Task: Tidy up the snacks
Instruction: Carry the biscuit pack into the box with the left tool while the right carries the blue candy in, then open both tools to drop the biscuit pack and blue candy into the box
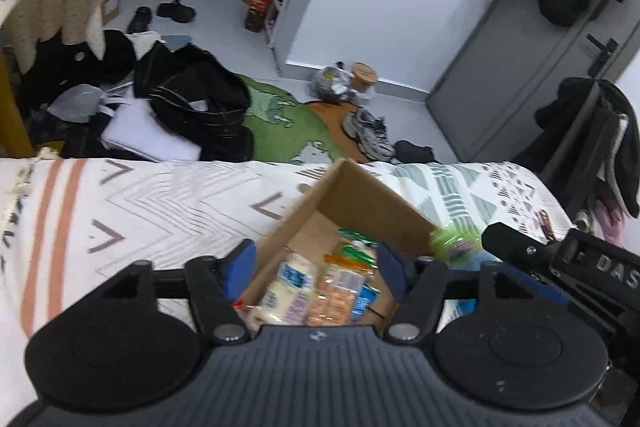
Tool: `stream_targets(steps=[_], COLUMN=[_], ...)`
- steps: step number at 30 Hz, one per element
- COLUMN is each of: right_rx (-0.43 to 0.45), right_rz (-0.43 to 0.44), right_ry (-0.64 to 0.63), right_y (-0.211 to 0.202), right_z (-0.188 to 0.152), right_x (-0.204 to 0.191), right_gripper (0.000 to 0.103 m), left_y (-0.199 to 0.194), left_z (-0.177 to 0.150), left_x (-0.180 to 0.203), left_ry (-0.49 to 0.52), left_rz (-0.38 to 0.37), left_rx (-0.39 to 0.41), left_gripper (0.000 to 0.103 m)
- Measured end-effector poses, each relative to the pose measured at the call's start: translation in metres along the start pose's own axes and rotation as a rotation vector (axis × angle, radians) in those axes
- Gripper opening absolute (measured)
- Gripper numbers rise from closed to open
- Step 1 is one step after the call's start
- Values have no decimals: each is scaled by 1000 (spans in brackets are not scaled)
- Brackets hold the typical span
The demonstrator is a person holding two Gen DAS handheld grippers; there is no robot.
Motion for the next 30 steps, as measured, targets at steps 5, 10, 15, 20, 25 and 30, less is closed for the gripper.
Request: stream_targets(steps=[5,10,15,20,25,30], right_rx=[24,48,68,62,48,61], right_rz=[-42,-98,-149,-163,-196,-189], right_ry=[-9,-5,-22,-1,37,86], right_y=[-20,-41,-61,-81,-99,-113], right_z=[4,10,18,27,37,43], right_x=[17,44,65,88,125,153], right_gripper=[67,80,94,102,103,103], left_y=[-4,-12,-21,-32,-41,-45], left_z=[-3,-14,-21,-27,-33,-40], left_x=[-1,14,34,55,78,101], left_ry=[20,71,107,161,203,205], left_rz=[26,21,11,3,-28,-66], left_rx=[-4,-28,-32,-11,8,3], left_gripper=[79,80,85,91,102,102])
Point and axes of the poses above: each gripper's, at about its wrist camera, not at the fingertips, and y roughly the way its jaws point, x to its right, z to its top, the point moved 9 cm from there along y, roughly the way its jaws point, and after that the axes turned 15 degrees about x, right-handed, at the moved point
